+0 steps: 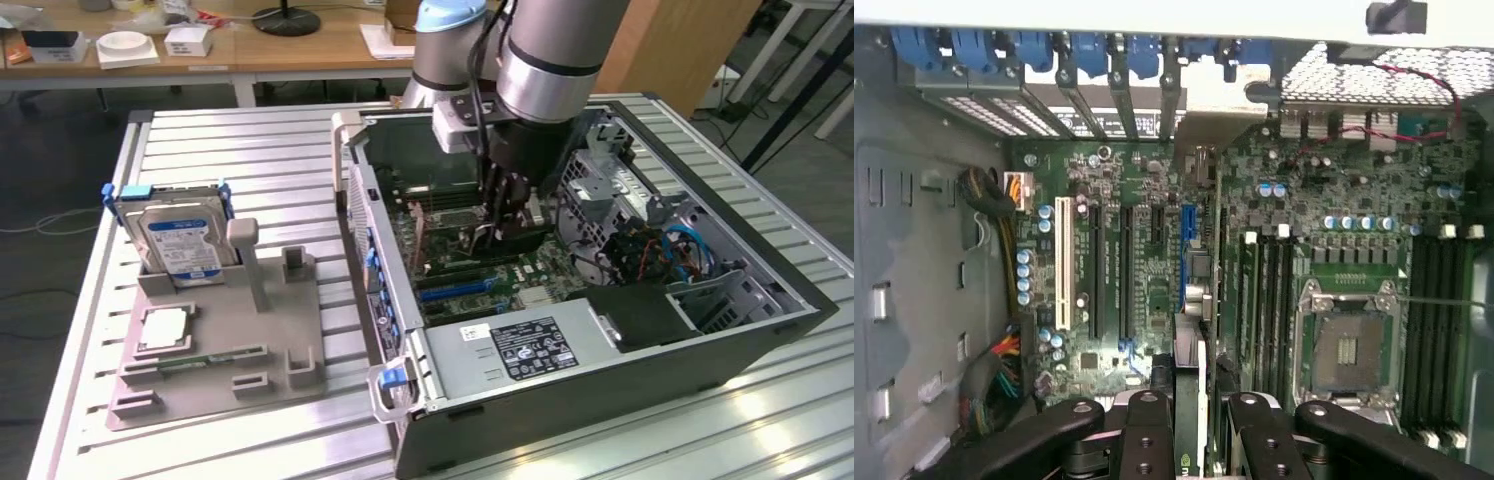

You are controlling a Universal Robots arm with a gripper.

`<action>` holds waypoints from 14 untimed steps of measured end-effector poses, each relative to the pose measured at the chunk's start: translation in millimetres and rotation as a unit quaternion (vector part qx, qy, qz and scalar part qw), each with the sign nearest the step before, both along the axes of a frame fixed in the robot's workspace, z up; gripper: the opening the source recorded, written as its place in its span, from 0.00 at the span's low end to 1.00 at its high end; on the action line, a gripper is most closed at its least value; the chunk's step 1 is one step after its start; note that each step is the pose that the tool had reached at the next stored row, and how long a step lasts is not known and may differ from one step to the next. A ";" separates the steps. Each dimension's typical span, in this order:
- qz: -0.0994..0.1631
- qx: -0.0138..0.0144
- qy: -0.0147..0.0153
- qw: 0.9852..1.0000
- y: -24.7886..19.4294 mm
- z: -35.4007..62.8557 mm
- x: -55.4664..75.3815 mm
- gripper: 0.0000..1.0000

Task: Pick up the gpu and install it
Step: 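Insert the gpu into the slot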

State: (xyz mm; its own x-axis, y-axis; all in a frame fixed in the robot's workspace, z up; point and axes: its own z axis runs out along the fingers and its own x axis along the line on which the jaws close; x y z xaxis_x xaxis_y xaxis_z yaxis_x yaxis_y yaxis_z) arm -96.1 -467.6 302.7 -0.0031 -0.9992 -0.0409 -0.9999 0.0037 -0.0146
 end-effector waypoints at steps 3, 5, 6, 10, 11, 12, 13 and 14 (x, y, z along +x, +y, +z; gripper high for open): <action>0.000 0.000 0.000 1.000 -1.9 -5.5 -6.9 0.26; 0.000 0.000 -0.001 1.000 -2.3 -9.2 -11.0 0.26; 0.000 0.000 -0.001 1.000 -2.3 -10.9 -11.6 0.26; 0.000 0.000 -0.002 1.000 -2.3 -17.8 -11.5 0.26; 0.000 0.000 -0.002 1.000 -2.2 -19.6 -11.5 0.26; 0.000 -0.001 -0.002 1.000 -2.1 -21.4 -11.7 0.26; 0.000 -0.001 -0.002 1.000 -2.0 -22.6 -12.0 0.26; 0.000 -0.002 -0.002 1.000 -2.0 -23.5 -12.1 0.26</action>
State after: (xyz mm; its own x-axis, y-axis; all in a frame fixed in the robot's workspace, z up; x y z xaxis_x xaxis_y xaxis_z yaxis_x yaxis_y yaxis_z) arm -108.2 -469.6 279.3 -0.0034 -0.9993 -0.0372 -0.9998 0.0041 -0.0180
